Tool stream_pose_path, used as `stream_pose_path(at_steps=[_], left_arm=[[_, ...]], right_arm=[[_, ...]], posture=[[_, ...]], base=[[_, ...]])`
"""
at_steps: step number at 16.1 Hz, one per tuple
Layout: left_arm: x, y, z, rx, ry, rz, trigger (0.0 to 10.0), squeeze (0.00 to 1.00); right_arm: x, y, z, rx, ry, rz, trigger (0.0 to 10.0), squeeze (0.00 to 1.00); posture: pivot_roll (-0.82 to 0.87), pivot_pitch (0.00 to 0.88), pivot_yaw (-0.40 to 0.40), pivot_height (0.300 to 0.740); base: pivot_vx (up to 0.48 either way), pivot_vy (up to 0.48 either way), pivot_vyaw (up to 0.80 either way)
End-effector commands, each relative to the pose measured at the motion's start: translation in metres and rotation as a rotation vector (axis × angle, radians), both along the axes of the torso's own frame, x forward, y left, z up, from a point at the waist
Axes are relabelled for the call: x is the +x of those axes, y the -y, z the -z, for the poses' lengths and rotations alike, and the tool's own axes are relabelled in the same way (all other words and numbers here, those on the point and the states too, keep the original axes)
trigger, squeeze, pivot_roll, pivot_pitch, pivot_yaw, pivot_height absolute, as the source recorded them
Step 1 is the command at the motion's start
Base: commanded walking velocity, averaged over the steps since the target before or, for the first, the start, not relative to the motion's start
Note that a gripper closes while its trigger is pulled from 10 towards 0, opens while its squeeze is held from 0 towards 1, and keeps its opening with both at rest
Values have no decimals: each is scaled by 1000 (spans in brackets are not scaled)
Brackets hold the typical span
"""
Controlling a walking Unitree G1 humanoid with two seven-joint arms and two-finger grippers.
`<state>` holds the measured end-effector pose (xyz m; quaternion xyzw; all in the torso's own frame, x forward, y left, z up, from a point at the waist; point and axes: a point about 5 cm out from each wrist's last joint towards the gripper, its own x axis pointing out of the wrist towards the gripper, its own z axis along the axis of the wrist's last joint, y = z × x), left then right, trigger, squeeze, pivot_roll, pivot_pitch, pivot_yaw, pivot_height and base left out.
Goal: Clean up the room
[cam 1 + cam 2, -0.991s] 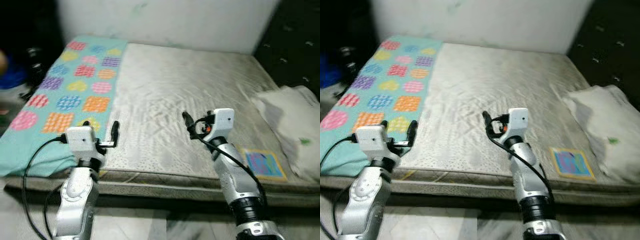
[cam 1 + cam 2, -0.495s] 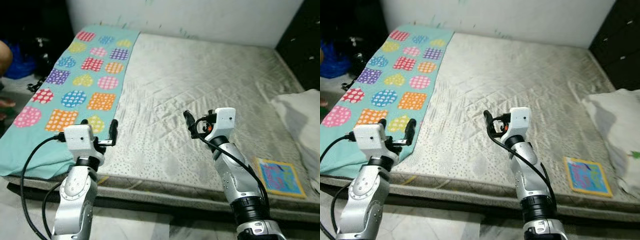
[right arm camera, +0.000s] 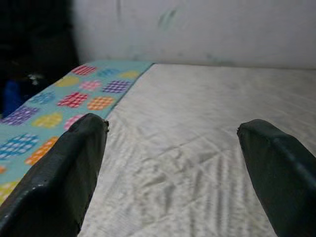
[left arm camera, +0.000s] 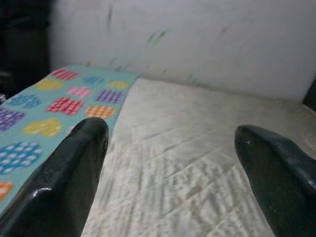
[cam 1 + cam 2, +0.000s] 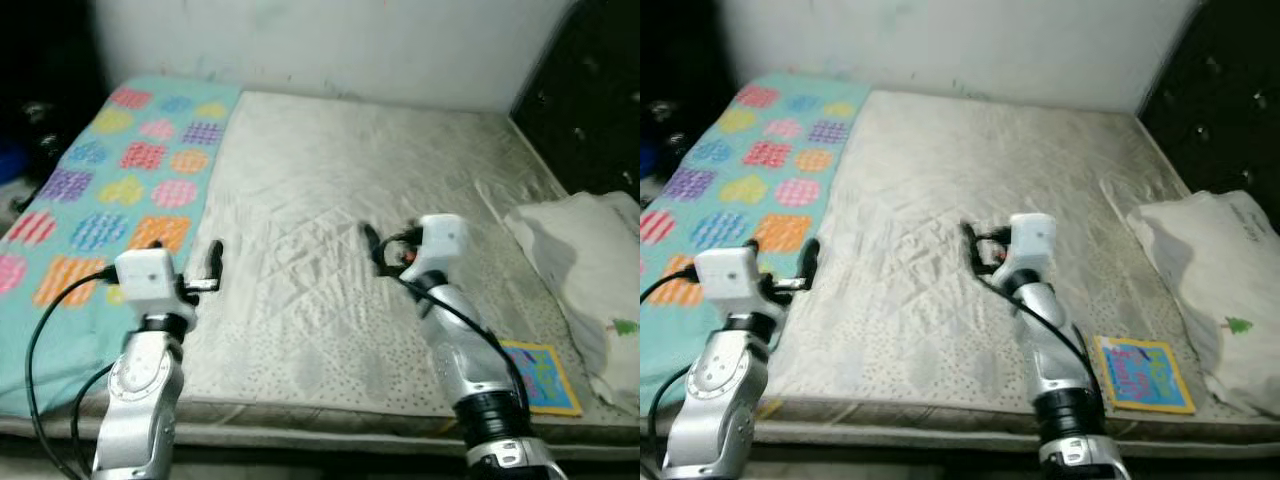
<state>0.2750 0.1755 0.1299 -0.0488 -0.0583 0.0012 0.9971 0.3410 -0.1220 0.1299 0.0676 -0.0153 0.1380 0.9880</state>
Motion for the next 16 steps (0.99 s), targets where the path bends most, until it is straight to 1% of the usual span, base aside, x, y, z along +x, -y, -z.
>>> stream_pose_path(at_steps=[1,4,6,7,16], left_arm=[[1,9,-3,-5,14,27,10000,0],[2,9,-3,-14,10,17,10000,0],[2,8,-2,-27,6,13,10000,0],[2,9,-2,-27,9,18,10000,0],[3,10,-1,-33,4,16,10000,0]], right_arm=[[-1,17,2,-16,-1,54,10000,0],[-1,17,4,-22,-17,57,10000,0],[-1,18,4,-17,-18,60,10000,0],[-1,18,4,-15,-17,61,10000,0],[1,15,4,-15,-21,50,10000,0]], posture=[[-16,57,-76,740],[-16,56,-75,740],[-16,55,-73,740],[-16,55,-73,740],[-17,46,-76,740]], base=[[0,0,0],[0,0,0],[0,0,-800],[0,281,-800],[0,480,0]])
